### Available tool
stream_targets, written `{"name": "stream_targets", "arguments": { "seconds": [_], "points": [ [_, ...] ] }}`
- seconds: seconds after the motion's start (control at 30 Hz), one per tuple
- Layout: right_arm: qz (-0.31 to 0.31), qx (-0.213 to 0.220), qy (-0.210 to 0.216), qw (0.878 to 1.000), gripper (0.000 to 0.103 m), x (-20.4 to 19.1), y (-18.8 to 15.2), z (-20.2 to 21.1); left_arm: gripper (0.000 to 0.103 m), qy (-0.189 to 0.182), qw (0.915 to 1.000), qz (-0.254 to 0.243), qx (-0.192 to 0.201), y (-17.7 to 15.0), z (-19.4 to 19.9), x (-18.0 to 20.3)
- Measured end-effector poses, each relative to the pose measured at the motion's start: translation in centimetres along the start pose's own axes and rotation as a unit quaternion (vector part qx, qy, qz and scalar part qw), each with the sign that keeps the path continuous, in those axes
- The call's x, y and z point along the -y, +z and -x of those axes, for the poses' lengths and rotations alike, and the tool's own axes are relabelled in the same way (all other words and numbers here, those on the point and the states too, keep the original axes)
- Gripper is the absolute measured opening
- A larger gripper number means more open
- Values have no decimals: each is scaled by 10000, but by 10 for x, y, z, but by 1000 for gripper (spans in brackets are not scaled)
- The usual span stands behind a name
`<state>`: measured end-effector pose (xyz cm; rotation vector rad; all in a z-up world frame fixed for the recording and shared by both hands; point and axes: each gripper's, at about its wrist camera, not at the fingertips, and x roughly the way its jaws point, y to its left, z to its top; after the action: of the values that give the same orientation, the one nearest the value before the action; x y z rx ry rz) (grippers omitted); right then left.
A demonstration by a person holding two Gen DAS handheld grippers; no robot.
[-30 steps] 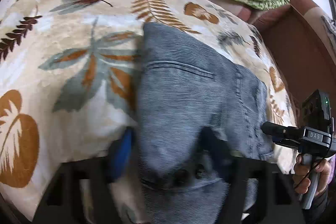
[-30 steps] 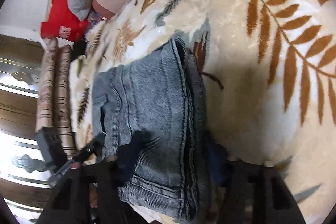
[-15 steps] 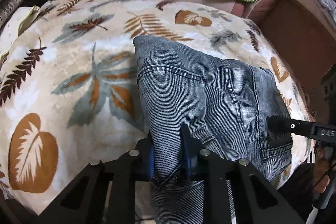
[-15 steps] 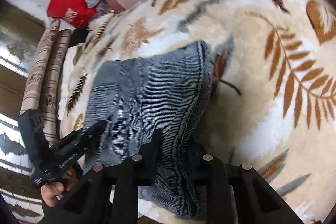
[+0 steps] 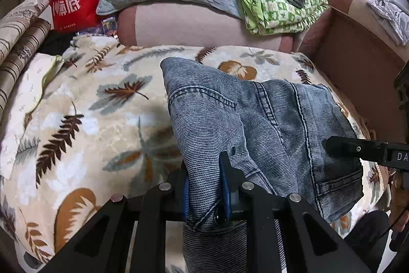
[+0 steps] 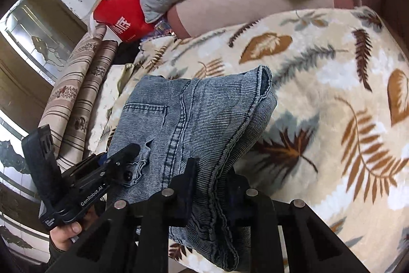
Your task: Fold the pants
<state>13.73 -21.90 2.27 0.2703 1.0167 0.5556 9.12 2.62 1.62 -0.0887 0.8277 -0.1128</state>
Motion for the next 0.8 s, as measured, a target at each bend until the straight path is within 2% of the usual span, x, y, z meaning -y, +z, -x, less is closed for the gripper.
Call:
{"name": "stream_targets", "arguments": {
  "seconds": [0.33,0.8],
  "points": [
    [136,69,14,9999,22,-10,18,-4,21,138,9999,14,100,11,2,-7],
    [95,121,29,9999,22,-10,36,-24,21,327,9993,-22,164,29,-16,-17]
  ]
}}
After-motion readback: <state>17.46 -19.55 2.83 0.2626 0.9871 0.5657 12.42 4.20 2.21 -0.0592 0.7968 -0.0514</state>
